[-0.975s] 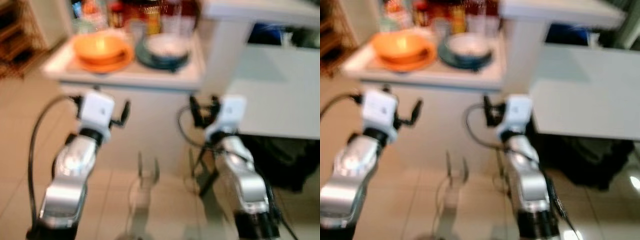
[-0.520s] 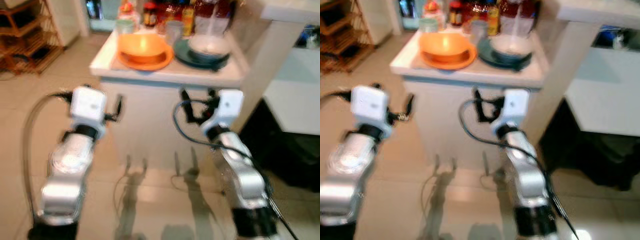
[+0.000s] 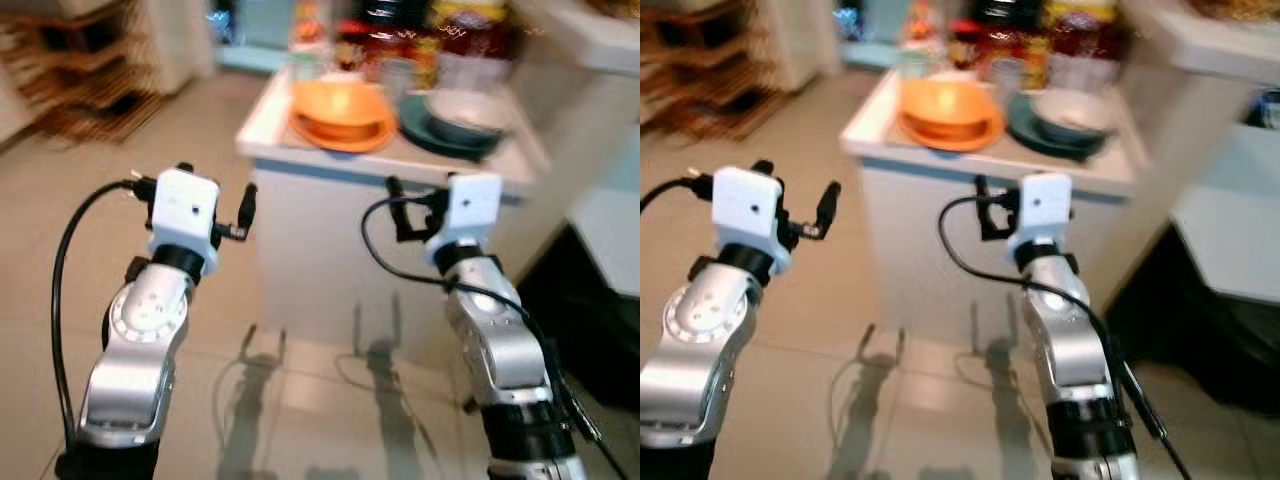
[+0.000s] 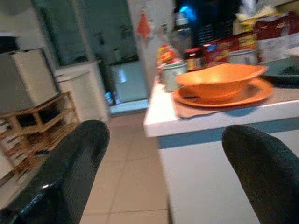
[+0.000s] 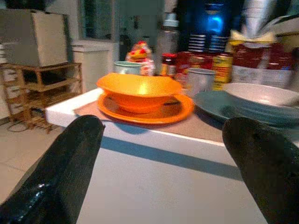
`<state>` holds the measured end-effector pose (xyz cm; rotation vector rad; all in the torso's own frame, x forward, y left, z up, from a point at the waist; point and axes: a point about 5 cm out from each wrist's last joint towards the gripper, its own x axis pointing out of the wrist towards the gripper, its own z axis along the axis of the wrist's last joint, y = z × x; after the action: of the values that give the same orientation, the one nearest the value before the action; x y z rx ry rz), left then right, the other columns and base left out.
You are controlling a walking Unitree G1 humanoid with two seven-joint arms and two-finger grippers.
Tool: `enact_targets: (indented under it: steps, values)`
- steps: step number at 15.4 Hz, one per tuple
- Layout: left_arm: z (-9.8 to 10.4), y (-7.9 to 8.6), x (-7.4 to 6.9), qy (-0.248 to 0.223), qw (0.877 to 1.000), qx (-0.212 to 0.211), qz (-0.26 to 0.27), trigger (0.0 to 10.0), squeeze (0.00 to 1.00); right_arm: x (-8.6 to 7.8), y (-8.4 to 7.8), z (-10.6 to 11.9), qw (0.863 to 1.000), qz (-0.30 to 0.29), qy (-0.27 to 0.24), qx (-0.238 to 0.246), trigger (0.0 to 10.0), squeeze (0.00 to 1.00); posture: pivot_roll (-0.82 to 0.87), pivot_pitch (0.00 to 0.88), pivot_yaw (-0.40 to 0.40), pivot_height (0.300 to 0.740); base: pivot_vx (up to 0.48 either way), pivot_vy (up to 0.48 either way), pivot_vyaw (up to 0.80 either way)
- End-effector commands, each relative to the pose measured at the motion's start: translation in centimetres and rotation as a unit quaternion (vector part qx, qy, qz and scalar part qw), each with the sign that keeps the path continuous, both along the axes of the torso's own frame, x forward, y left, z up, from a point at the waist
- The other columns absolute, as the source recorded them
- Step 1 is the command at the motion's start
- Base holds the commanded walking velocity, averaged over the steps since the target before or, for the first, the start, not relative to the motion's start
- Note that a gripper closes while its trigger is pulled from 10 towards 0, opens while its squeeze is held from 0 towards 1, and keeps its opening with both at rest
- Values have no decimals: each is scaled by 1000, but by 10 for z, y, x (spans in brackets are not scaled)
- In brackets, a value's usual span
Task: Setting the table
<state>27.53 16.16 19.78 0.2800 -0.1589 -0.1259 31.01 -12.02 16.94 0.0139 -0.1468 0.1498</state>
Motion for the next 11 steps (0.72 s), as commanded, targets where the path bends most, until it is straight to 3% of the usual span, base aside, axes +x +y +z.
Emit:
enact_targets:
  steps: [1, 3, 8, 11]
  values:
    - [2, 3, 0, -2, 1000, 5, 1, 10000, 0, 4, 7, 7, 1000, 8, -11, 7, 10000, 0, 121, 0, -60, 740, 446, 0, 531]
    - [2, 3, 0, -2, 1000, 5, -2, 10000, 0, 4, 6, 8, 999, 1, -9, 42, 10000, 0, 121, 0, -61, 740, 442, 0, 0]
    - [2, -1, 0, -1, 1000, 7, -14, 10000, 0, 5, -4, 17, 997, -26, -30, 65, 10000, 0, 117, 0, -57, 740, 442, 0, 0]
    - [2, -1, 0, -2, 1000, 8, -15, 10000, 0, 6, -9, 24, 995, -35, -41, 87, 10000, 0, 117, 0, -57, 740, 439, 0, -800]
